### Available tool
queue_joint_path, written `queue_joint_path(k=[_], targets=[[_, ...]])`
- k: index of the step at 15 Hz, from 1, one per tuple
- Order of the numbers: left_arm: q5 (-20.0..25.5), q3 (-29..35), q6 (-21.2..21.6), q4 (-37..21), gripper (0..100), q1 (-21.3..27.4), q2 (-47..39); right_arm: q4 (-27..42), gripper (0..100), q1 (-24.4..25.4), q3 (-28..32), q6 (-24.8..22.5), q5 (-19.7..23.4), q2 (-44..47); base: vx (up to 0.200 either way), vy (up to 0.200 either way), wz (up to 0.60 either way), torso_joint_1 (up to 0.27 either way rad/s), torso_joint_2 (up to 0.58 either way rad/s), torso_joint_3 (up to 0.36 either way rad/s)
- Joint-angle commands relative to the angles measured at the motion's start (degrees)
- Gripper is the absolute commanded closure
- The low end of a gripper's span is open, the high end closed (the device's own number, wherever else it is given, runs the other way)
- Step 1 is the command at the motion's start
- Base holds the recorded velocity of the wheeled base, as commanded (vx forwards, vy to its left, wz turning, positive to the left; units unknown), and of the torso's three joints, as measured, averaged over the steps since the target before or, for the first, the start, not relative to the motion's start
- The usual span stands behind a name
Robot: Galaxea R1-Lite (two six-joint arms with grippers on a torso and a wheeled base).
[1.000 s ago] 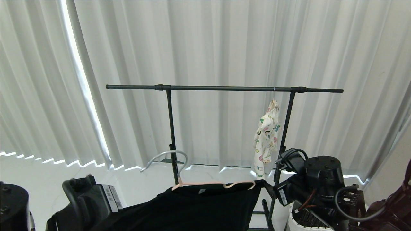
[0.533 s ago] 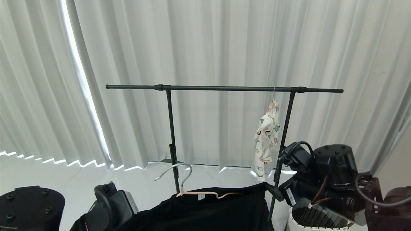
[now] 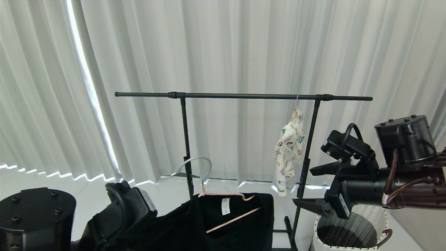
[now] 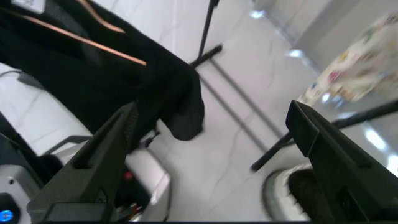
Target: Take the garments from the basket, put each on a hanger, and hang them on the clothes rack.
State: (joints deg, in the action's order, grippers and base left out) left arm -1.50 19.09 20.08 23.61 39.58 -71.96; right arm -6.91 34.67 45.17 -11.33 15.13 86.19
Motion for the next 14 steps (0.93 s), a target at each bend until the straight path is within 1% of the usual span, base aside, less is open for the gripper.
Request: queue_joint_path(k=[1,2,3,6,8,10,14], targets=[[0.71,-0.02,-0.04,1.0,100,0.67,-0.2,0.14,0,1.19,0.36,-2.56,1.31,-1.37,0.0,0.0,0.0,0.0,0.0,0.0],[1.5,-0.02,-0.04,1.52,100,1.55,-0.11,0.32,0,2.95,0.36,-4.58,2.19,-1.29,0.0,0.0,0.0,0.0,0.0,0.0],[1.68,-0.02,-0.04,1.79,100,2.96,-0.11,1.02,0,5.41,0.45,-5.37,2.8,-1.02,0.0,0.0,0.0,0.0,0.0,0.0],[1.68,-0.02,0.05,1.88,100,7.79,0.15,1.55,0,13.14,0.45,-6.08,3.59,0.21,0.0,0.0,0.0,0.0,0.0,0.0],[1.76,0.25,0.4,3.55,100,10.43,-0.29,1.46,0,16.13,0.62,-7.92,3.59,1.62,0.0,0.0,0.0,0.0,0.0,0.0],[1.68,1.21,0.49,4.07,100,12.71,-0.64,1.64,0,16.48,0.45,-9.77,3.59,2.58,0.0,0.0,0.0,0.0,0.0,0.0],[1.59,2.09,0.58,4.16,100,14.91,-0.11,1.55,0,16.57,0.8,-10.56,3.59,4.25,0.0,0.0,0.0,0.0,0.0,0.0]])
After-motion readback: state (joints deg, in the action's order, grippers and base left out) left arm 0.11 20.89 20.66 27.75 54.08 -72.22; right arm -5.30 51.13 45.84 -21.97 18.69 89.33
